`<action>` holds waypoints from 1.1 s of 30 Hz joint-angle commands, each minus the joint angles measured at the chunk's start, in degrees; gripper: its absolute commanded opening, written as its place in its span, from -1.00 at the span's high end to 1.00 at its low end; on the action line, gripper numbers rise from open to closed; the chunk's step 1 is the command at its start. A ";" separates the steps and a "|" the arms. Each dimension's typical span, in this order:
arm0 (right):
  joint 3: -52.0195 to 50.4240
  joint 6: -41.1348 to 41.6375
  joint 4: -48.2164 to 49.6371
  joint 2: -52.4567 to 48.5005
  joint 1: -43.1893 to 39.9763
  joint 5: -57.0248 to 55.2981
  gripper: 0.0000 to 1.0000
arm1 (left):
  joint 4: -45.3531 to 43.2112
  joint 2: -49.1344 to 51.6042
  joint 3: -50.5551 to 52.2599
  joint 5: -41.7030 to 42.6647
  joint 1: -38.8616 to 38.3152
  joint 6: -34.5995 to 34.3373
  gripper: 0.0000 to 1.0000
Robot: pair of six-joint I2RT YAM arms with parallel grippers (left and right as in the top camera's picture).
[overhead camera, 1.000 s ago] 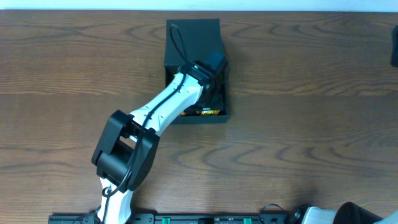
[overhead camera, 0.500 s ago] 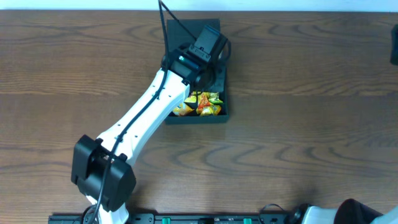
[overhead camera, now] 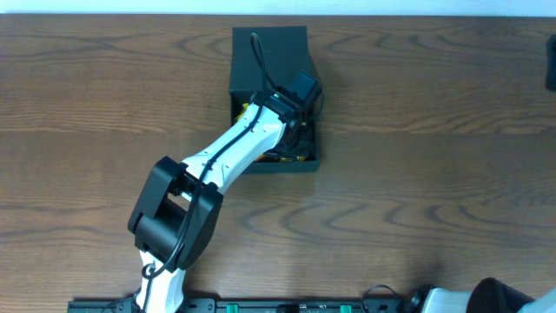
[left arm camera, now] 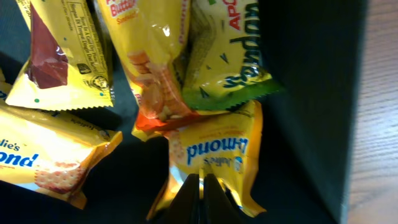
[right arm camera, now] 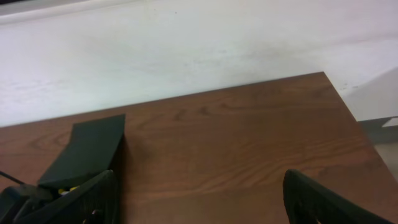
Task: Pack container
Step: 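Lower the packet among the others and open the left gripper, then press the packets down inside the box with the left gripper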
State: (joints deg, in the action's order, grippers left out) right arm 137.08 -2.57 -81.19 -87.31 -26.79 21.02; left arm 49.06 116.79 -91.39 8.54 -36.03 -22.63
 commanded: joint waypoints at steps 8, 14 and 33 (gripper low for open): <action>-0.04 -1.51 -0.85 -0.02 -0.48 -0.07 -0.68 | 0.59 -2.45 -3.13 -5.33 0.70 0.42 0.88; -0.04 -3.52 -1.38 -0.02 -0.59 -1.84 -0.68 | 1.09 -4.28 -3.26 -12.15 0.74 0.13 0.88; -0.04 -3.93 -3.02 -1.49 -0.57 -22.10 -0.98 | -5.64 0.09 -3.21 -8.96 6.56 7.28 0.88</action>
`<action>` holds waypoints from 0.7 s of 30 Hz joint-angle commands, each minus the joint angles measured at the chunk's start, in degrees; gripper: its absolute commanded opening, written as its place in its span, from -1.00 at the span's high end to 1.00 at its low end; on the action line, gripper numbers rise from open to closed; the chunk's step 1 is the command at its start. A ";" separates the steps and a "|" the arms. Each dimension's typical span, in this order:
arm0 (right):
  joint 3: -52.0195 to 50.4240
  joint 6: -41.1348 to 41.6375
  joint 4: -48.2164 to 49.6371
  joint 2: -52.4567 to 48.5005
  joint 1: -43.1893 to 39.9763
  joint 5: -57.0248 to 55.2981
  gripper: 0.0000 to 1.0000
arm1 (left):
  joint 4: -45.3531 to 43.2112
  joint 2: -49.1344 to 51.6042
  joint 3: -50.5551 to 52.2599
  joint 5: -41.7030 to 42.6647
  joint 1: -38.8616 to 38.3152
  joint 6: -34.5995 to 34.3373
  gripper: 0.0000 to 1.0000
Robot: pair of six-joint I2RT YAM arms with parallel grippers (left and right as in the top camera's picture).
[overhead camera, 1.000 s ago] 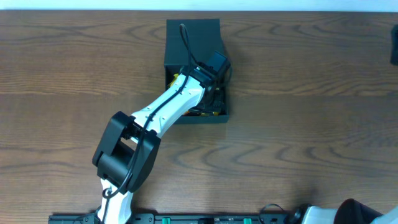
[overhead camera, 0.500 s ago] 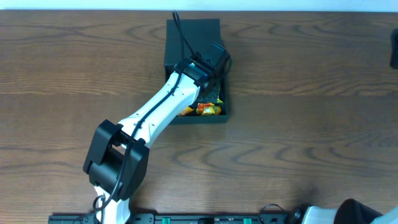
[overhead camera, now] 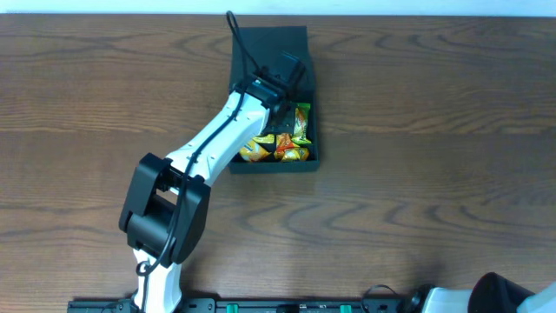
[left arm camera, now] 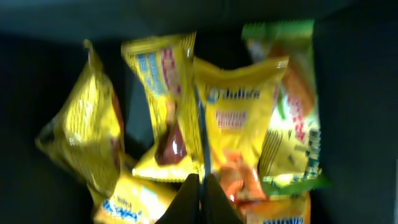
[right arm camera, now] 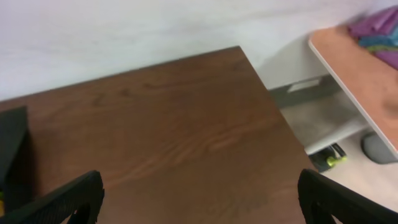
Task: Pack container
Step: 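Press the packets down inside the box with the left gripper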
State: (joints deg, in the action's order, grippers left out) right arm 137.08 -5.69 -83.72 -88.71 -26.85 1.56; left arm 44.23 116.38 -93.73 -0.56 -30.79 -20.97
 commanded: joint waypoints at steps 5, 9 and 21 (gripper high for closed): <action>-0.04 -0.81 -1.73 -0.09 -0.50 -2.64 -0.98 | -2.12 0.50 -0.87 0.17 3.13 18.08 0.88; -0.04 -0.81 -2.75 -0.09 -0.50 -2.64 -0.99 | -3.02 0.52 -0.87 2.27 4.90 16.22 0.89; -0.04 -0.81 -2.86 -0.07 -0.50 -2.64 -0.99 | -12.61 0.52 -0.87 13.73 4.00 -16.22 0.88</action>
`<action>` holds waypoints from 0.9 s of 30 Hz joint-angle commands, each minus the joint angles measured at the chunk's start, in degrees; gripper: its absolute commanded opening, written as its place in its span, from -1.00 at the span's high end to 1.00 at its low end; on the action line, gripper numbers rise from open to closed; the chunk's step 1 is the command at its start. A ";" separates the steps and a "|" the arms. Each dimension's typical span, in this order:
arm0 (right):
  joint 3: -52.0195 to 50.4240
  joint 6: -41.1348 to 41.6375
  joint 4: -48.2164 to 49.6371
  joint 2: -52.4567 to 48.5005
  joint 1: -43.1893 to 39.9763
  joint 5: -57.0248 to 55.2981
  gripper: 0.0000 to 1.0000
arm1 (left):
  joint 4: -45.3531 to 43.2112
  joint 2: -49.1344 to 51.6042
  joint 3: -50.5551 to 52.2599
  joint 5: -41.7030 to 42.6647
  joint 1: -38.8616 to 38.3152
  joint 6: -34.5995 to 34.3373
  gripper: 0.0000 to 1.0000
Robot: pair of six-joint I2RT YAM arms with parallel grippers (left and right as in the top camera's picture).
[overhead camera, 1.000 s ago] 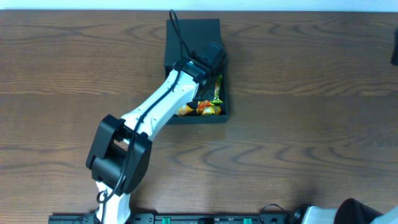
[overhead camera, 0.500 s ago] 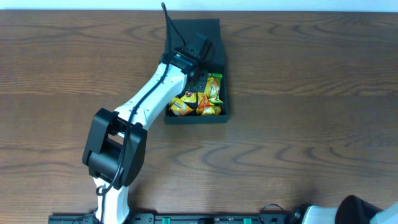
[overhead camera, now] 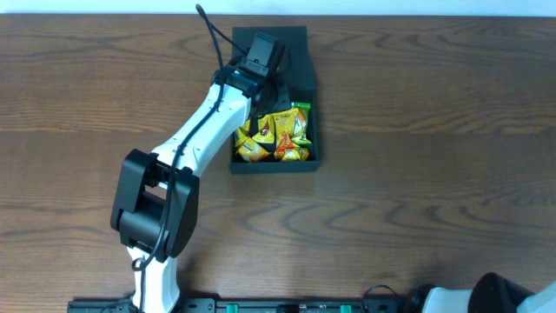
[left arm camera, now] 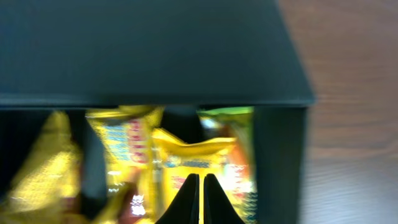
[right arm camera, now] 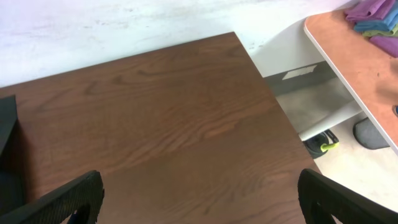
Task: Pack container
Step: 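Press the packets down inside the box with the left gripper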
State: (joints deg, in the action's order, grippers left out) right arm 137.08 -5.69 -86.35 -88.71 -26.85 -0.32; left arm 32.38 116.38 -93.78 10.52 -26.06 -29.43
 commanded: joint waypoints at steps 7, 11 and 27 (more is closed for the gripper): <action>-0.04 -0.81 -0.24 -0.09 -0.50 -0.76 -0.99 | 5.46 0.52 -0.83 3.13 -1.99 -6.82 0.89; -0.04 -0.81 -0.24 -0.07 -0.50 -0.76 -0.99 | 12.57 0.52 -0.83 3.02 -2.05 8.15 0.88; -0.04 -0.81 -0.24 -0.09 -0.50 -0.76 -0.99 | 3.04 0.52 7.32 13.09 -4.39 22.38 0.88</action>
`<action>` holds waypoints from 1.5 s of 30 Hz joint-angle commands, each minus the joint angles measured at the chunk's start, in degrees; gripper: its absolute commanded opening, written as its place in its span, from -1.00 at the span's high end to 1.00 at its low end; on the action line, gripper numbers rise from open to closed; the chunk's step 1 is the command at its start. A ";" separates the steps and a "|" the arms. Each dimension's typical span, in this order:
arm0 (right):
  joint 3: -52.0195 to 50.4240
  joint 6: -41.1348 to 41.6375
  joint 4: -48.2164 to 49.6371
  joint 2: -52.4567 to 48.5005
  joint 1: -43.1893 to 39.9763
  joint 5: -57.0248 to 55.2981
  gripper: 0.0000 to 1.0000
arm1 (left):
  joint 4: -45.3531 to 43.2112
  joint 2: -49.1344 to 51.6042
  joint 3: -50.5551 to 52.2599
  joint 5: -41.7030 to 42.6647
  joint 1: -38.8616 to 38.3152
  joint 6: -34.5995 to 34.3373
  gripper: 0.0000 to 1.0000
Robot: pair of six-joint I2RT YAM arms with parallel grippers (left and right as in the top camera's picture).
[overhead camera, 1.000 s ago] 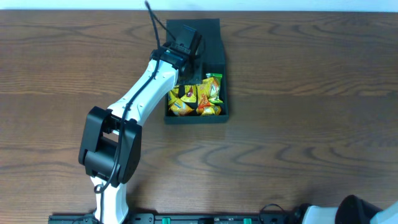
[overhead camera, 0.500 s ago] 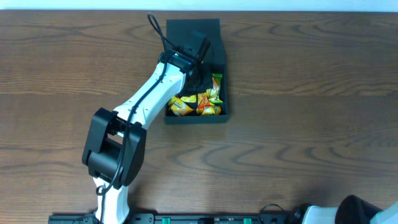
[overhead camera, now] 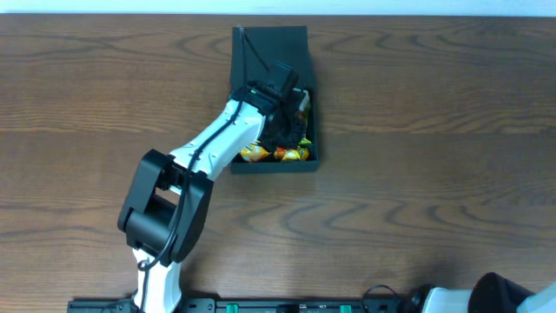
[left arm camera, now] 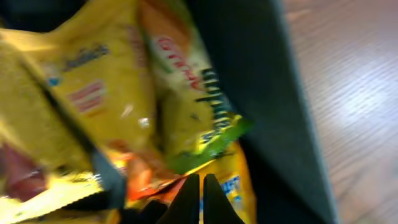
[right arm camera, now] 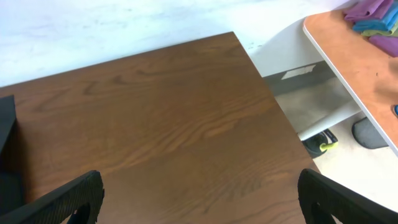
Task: Pack container
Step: 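Press the packets down inside the box with the left gripper, then raise the left gripper out and move it to the lid's left edge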
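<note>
A black box (overhead camera: 311,122) stands at the back middle of the table, its lid (overhead camera: 271,43) folded back behind it. Several yellow snack packets (overhead camera: 278,154) lie inside; the left wrist view shows them close up, one with a green end (left arm camera: 211,140). My left gripper (left arm camera: 201,186) is shut, empty, low over the packets near the box's right wall (left arm camera: 273,124); from overhead it (overhead camera: 287,109) hangs over the box's middle. My right gripper (right arm camera: 199,193) is open high above bare table, nothing between its fingers (right arm camera: 74,196).
The brown table (right arm camera: 155,124) ends at the right, with floor and a second desk (right arm camera: 354,43) beyond. A white wall runs behind the table. The box sits well away from every table edge.
My left gripper has moved from over the lid hinge at the back of the box to lower over the packets inside. It stays shut. The right arm has not moved.
My left gripper was shut low inside the box over the packets. It then stood higher over the box's rear, then over the lid, showing the packets. Now it is down among them again. The right gripper turned toward the table's right end, staying open.
</note>
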State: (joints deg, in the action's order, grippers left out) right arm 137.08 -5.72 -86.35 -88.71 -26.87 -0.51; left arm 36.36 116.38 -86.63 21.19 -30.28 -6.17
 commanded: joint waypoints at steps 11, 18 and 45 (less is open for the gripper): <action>-0.04 -0.79 -0.46 -0.13 -0.33 -0.57 -0.97 | 4.09 0.52 0.17 6.32 -1.14 -1.73 0.89; -0.04 -0.79 -0.48 -0.13 -0.07 -0.57 -0.99 | 5.90 0.52 0.17 8.41 -1.14 -0.72 0.89; -0.04 -0.79 -0.48 -0.13 -0.07 -0.57 -0.98 | 3.85 0.66 4.00 -0.61 -1.22 2.32 0.89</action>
State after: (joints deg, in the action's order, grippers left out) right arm 137.08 -5.69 -86.67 -88.71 -26.87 -0.54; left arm 40.66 116.38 -83.96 21.02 -31.29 -4.45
